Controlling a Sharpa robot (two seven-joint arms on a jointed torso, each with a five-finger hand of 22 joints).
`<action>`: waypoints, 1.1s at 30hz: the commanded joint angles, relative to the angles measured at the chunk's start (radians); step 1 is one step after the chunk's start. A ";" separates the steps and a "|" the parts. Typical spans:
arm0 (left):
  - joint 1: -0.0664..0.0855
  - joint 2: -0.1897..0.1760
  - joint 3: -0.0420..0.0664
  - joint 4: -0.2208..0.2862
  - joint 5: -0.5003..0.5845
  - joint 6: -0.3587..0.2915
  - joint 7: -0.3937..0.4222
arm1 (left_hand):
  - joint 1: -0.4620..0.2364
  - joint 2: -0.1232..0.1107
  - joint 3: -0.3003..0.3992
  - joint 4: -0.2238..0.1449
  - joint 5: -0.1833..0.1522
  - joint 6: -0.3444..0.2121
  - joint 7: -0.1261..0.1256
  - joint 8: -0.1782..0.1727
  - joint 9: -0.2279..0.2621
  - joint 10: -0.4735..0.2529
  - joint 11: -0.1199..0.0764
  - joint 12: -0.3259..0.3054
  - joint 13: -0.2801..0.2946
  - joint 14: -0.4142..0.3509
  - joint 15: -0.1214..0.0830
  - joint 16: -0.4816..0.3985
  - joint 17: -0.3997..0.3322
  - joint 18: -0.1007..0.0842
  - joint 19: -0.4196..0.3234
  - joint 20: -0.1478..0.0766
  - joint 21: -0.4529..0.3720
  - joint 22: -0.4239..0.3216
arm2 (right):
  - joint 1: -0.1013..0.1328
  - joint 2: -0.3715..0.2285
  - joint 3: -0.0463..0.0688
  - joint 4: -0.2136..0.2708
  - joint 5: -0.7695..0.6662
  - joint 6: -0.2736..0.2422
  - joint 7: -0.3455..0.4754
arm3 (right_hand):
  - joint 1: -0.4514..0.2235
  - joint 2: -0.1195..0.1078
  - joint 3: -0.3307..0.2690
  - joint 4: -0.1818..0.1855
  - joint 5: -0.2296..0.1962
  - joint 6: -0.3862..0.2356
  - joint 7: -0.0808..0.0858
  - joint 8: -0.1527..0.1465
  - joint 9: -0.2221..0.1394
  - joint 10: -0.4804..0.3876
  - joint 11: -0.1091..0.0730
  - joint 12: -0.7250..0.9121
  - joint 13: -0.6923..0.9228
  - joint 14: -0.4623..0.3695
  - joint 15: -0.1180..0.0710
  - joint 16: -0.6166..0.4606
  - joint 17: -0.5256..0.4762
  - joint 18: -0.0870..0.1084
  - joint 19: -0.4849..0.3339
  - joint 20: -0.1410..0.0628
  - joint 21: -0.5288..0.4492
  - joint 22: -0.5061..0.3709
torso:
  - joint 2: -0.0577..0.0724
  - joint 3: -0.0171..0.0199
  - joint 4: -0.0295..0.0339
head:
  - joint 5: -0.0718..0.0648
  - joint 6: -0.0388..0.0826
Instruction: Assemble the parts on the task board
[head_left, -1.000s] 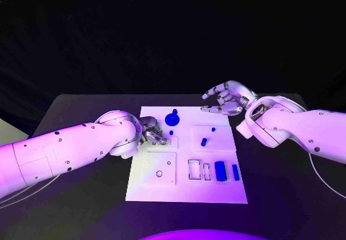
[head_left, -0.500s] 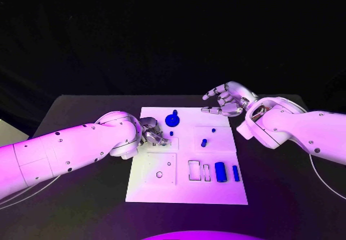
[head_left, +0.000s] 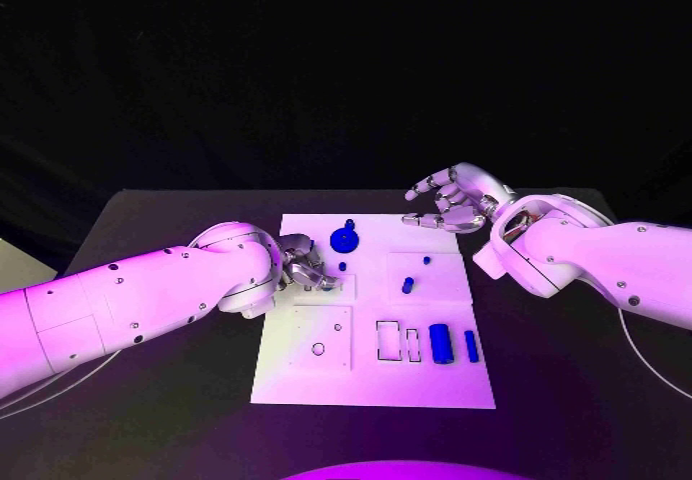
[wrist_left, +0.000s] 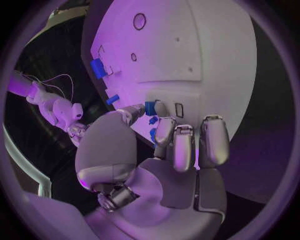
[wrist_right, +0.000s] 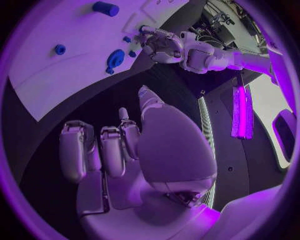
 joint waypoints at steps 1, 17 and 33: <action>-0.006 -0.002 -0.004 -0.006 -0.001 0.018 -0.016 | 0.000 0.007 -0.007 -0.001 -0.004 0.000 0.006 -0.005 0.002 0.005 -0.001 0.005 0.002 0.090 -0.003 0.004 0.214 -0.014 0.006 0.002 0.001 0.001 | -0.001 0.000 0.000 0.000 -0.003 0.007 0.010 | -0.005 0.002 -0.004 0.001 -0.001 0.003 0.000 0.003 -0.001 -0.004 -0.001 -0.005 0.058 0.078 -0.001 -0.006 0.154 0.011 0.021 0.003 -0.003 0.162 | -0.001 0.0001 0.0005 | 0.000 -0.001; -0.006 -0.013 -0.001 -0.001 -0.003 0.019 -0.018 | 0.024 0.021 -0.027 -0.005 0.000 0.002 0.003 -0.006 0.004 0.007 -0.003 0.007 0.005 0.091 -0.005 0.006 0.217 -0.015 0.008 0.000 0.002 0.005 | -0.003 -0.002 0.000 -0.001 -0.003 0.007 0.010 | -0.008 0.002 -0.005 0.001 -0.001 0.003 0.000 0.004 -0.001 -0.003 -0.001 -0.004 0.058 0.077 -0.001 -0.007 0.153 0.011 0.021 0.003 -0.003 0.162 | -0.001 0.0000 0.0005 | 0.000 -0.001; -0.006 -0.016 0.000 0.000 0.004 0.014 -0.017 | 0.054 0.045 -0.064 0.002 -0.006 0.004 0.003 -0.013 0.006 0.009 -0.004 0.007 0.007 0.091 -0.006 0.007 0.219 -0.016 0.010 -0.001 0.003 0.009 | -0.004 -0.003 0.000 -0.001 -0.003 0.007 0.010 | -0.009 0.003 -0.006 0.001 -0.001 0.002 0.000 0.004 -0.002 -0.003 -0.001 -0.004 0.059 0.078 -0.001 -0.006 0.155 0.011 0.021 0.003 -0.003 0.162 | -0.001 0.0001 0.0002 | 0.000 -0.002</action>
